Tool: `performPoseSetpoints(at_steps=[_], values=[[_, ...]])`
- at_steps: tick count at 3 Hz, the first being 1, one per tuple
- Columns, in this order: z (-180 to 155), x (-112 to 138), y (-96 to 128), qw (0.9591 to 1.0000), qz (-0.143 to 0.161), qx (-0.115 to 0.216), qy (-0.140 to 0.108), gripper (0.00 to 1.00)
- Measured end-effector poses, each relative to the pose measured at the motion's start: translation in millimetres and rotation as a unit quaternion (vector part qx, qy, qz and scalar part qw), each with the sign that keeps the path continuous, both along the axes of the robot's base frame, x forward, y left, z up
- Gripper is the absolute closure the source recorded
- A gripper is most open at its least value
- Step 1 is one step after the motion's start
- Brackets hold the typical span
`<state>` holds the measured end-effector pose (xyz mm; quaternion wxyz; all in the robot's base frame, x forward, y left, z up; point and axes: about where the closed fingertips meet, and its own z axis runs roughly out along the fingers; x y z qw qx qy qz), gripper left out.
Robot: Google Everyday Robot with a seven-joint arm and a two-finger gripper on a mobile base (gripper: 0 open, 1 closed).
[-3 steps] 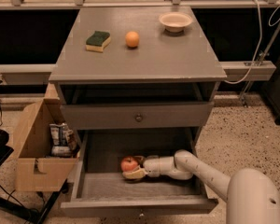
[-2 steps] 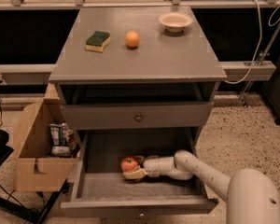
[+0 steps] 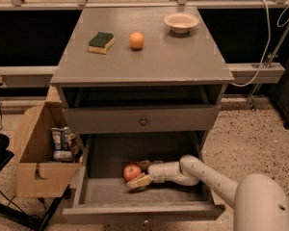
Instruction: Place apple into middle drawer
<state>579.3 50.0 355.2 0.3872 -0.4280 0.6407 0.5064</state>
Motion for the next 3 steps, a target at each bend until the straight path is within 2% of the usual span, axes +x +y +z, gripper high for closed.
performPoseSetpoints(at_steps=[3], values=[[4.6,0.0,0.0,1.0000,0.000,0.000,0.000,0.00]])
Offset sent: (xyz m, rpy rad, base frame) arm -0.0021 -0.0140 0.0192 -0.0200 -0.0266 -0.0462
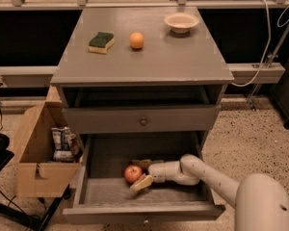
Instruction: Place apple into middle drawer
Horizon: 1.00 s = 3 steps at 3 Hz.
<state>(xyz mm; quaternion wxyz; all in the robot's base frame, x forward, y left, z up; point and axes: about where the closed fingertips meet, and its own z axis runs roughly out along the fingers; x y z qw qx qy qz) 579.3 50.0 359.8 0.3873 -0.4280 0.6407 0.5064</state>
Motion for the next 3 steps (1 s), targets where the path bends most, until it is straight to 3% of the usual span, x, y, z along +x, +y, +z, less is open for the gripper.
performPoseSetpoints(at_steps=[3], values=[[0.5,0.0,0.0,1.0000,0.000,0.000,0.000,0.00]])
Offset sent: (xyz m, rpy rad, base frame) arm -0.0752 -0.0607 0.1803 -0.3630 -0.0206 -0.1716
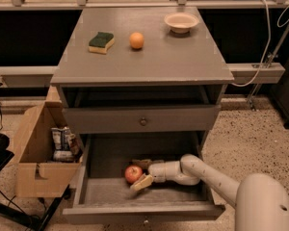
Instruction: Place apple into middle drawer
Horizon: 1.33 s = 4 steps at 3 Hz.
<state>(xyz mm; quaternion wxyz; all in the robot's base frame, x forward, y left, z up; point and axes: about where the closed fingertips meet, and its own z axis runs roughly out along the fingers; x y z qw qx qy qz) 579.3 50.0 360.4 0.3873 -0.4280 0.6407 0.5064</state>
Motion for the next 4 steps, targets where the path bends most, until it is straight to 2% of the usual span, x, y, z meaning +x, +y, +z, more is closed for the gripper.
performPoseSetpoints(at_steps=[1,2,3,4], values=[[0.2,0.0,0.0,1.0000,0.000,0.000,0.000,0.18],[0.4,0.0,0.0,1.0000,0.000,0.000,0.000,0.25],[0.4,0.0,0.0,1.0000,0.000,0.000,0.000,0.08],[1.1,0.0,0.1,1.0000,0.000,0.000,0.000,0.00]])
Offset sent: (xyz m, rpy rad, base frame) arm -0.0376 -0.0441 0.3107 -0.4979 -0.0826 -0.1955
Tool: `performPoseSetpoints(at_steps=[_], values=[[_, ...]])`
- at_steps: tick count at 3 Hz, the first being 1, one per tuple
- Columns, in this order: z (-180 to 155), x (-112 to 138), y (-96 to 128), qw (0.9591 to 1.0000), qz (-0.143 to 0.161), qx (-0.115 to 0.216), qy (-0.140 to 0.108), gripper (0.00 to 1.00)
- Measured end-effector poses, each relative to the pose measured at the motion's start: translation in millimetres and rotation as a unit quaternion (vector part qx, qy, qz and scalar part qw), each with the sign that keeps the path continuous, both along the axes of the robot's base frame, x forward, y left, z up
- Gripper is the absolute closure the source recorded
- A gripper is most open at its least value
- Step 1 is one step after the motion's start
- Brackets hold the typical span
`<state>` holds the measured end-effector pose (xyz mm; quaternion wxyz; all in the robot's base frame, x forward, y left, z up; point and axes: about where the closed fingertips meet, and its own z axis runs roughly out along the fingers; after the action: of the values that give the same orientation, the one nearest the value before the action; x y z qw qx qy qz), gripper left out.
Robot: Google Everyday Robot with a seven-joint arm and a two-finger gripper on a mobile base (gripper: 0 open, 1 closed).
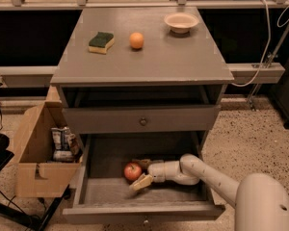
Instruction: Place apple into middle drawer
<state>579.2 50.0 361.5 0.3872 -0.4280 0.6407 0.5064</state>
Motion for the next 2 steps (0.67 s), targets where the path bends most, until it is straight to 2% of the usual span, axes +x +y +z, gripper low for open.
performPoseSetpoints(at_steps=[1,2], values=[[0.0,0.0,0.0,1.0000,0.000,0.000,0.000,0.00],[0.0,0.0,0.0,1.0000,0.000,0.000,0.000,0.18]])
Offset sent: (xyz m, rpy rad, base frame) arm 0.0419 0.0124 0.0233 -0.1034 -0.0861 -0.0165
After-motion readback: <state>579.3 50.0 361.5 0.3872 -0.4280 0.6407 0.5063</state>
